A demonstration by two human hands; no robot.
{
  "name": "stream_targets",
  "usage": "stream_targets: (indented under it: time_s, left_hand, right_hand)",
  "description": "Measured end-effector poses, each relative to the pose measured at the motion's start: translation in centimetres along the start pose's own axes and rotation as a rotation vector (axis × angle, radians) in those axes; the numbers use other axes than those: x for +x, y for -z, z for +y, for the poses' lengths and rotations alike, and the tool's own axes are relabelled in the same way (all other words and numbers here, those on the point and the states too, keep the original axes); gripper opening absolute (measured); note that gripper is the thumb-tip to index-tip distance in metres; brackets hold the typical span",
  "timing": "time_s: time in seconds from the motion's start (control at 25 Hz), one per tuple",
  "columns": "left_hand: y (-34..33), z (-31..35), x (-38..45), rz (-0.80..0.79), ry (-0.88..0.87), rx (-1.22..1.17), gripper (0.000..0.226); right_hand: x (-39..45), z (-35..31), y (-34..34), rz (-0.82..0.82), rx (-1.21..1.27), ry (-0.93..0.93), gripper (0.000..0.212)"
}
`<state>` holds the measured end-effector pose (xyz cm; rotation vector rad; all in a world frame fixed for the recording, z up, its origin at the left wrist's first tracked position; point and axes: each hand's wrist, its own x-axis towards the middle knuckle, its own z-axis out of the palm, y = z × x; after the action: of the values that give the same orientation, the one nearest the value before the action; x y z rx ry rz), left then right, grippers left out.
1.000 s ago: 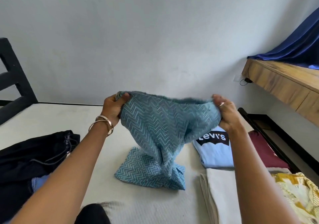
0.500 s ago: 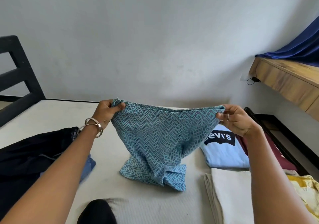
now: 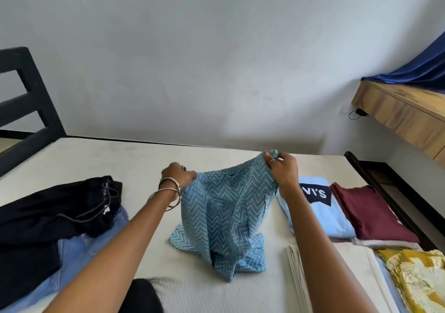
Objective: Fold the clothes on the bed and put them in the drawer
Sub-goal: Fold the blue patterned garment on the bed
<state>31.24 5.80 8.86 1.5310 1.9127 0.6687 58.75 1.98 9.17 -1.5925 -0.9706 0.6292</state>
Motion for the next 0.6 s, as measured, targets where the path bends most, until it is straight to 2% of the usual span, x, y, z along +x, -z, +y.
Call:
stream_targets:
  time_s: [0.08,0.12,0.2,0.24,0.32,0.4,0.44,0.52,0.6]
  left_hand:
    - [0.2,-0.3,-0.5,-0.240,0.000,0.207,0.039]
    - [0.2,-0.4,-1.0,-0.372,-0.012,0.311,0.051]
    - [-0.7,-0.4,-1.8,-0.535,-0.175,0.405,0.081]
    - [-1.4,0.1,-2.4,-0.555,-0.299,0.356,0.089]
    - [-3.0,1.3,-3.4,-0.472,-0.482,0.118,0.083]
    - [-4.3,2.5,-3.7,-0.308,-0.538,-0.103,0.060]
    - [-4.8,2.8,-3.7,-0.246,-0.555,-0.108,0.048]
    - [-5.4,2.9,-3.8,-0.146,-0.618,0.038,0.029]
    - [-4.9,2.9,-3.6,-0.109,-0.646,0.181,0.018]
  right_hand:
    - [-0.1,-2.0,-0.1,-0.107,-0.037,0.139,0.034]
    - [0.1,-2.9,0.0,-0.145,-0.045,0.180,0.035]
    - [-0.1,-5.1,0.0,-0.241,0.014,0.258,0.028]
    - [-0.3,-5.9,-0.2,-0.292,0.046,0.289,0.024]
    - [-0.8,-7.5,-0.5,-0.368,0.057,0.321,0.017]
    - [-1.2,-8.6,-0.7,-0.386,0.066,0.340,0.016]
    - [-1.1,-8.8,-0.6,-0.360,0.065,0.344,0.018]
    - [-0.7,-8.7,0.0,-0.314,0.061,0.327,0.020]
    - [0.1,-8.3,1.0,-0.309,0.030,0.321,0.017]
